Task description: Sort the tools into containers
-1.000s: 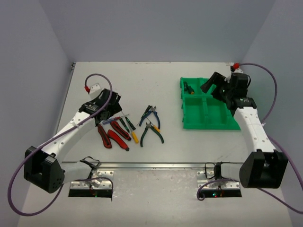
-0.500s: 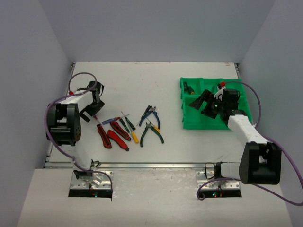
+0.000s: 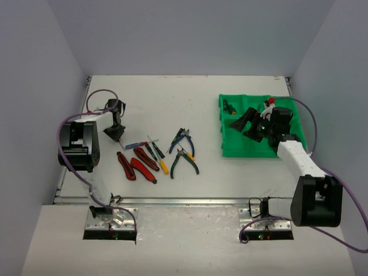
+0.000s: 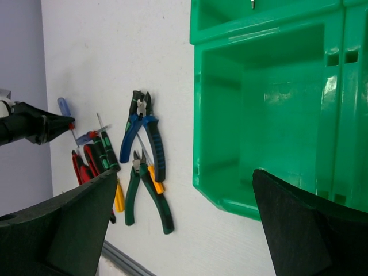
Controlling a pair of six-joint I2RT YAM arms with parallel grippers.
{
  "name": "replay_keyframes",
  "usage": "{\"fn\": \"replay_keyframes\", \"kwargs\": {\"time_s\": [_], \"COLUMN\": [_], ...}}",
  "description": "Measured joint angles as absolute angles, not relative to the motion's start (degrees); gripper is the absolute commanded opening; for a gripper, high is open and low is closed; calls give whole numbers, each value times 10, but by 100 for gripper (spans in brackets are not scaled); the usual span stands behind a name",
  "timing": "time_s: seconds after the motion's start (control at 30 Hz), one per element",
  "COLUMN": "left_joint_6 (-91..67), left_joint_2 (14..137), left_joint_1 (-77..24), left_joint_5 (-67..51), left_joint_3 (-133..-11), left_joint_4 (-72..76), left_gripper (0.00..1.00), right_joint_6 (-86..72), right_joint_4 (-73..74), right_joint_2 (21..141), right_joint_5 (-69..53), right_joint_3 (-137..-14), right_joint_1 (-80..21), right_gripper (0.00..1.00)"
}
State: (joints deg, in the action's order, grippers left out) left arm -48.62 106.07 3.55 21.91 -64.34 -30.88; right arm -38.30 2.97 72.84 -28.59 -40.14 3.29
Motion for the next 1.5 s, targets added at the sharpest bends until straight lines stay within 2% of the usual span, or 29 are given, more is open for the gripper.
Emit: {"fn": "replay_keyframes", "kwargs": {"time_s": [0.2,0.37,0.57,0.77,0.97,1.17,1.2,1.3,1.33,1.43,1.47,1.5], "left_joint_6": [-475,-442,-400,-413,-436,-443,-443,-443,-443,-447,-448,-448], "left_joint_2": [1025,863,652,632,642,646,648,659,663,670,672,672], "left_joint_1": [47,22,-102,-191,-244,-268,-270,-274,-275,-277,-278,-279], "left_joint_5": [186,133,-86,-286,-356,-364,-362,-358,-358,-359,-360,-358], "left_joint_3": [-603,-525,-458,-386,-358,-358,-358,-358,-358,-360,-360,-363], "left_joint_4": [-268,-235,-11,171,224,245,244,240,239,241,243,238], "left_gripper": [0,2,0,0,2,3,3,5,8,55,89,100], "right_joint_6": [-424,-499,-545,-575,-587,-582,-580,-573,-570,-560,-556,-557], "right_joint_4": [-54,-174,-262,-295,-304,-301,-300,-295,-293,-285,-281,-278], "right_joint_2": [724,745,766,766,766,774,776,778,778,779,780,781], "right_joint_5": [-361,-458,-502,-466,-431,-413,-410,-402,-401,-392,-389,-385], "right_joint_3": [-370,-347,-382,-417,-432,-438,-440,-446,-449,-458,-460,-462], "right_joint_1": [31,-33,-184,-210,-231,-260,-265,-280,-284,-290,-291,-290], "right_gripper": [99,99,99,94,84,73,69,47,37,0,0,0]}}
